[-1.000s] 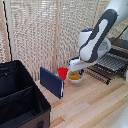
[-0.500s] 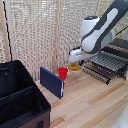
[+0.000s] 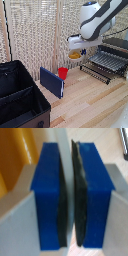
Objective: Gently stretch your hand towards the oven tray's handle, obtaining a firm grip, and draw it cautiously out of the oven. Transition your grip to the hot dog bowl, gingerly seizing the edge, and elevate it from the surface. Hover the bowl over the tray, delicately lower it, and temper your grip, establishing the bowl's equilibrium.
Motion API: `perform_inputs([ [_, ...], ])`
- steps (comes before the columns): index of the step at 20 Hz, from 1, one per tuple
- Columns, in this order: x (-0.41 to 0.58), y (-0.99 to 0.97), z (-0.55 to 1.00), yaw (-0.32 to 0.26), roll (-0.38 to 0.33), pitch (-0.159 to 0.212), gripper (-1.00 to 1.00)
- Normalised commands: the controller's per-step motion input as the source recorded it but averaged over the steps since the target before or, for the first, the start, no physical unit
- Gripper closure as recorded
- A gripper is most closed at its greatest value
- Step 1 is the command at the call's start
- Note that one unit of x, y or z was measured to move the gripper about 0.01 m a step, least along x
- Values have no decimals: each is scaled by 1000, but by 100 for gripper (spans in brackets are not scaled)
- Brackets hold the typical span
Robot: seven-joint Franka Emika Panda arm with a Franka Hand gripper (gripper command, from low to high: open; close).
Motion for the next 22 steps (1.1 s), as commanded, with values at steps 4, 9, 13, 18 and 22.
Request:
perform_inputs([
  [4, 293, -177, 653, -283, -39, 4, 100],
  [9, 206, -449, 464, -240, 0, 0, 100],
  [13, 127, -614, 263, -197, 0, -7, 100],
  [18, 46, -618, 142, -205, 0, -22, 100],
  [22, 15, -584, 51, -222, 0, -41, 100],
])
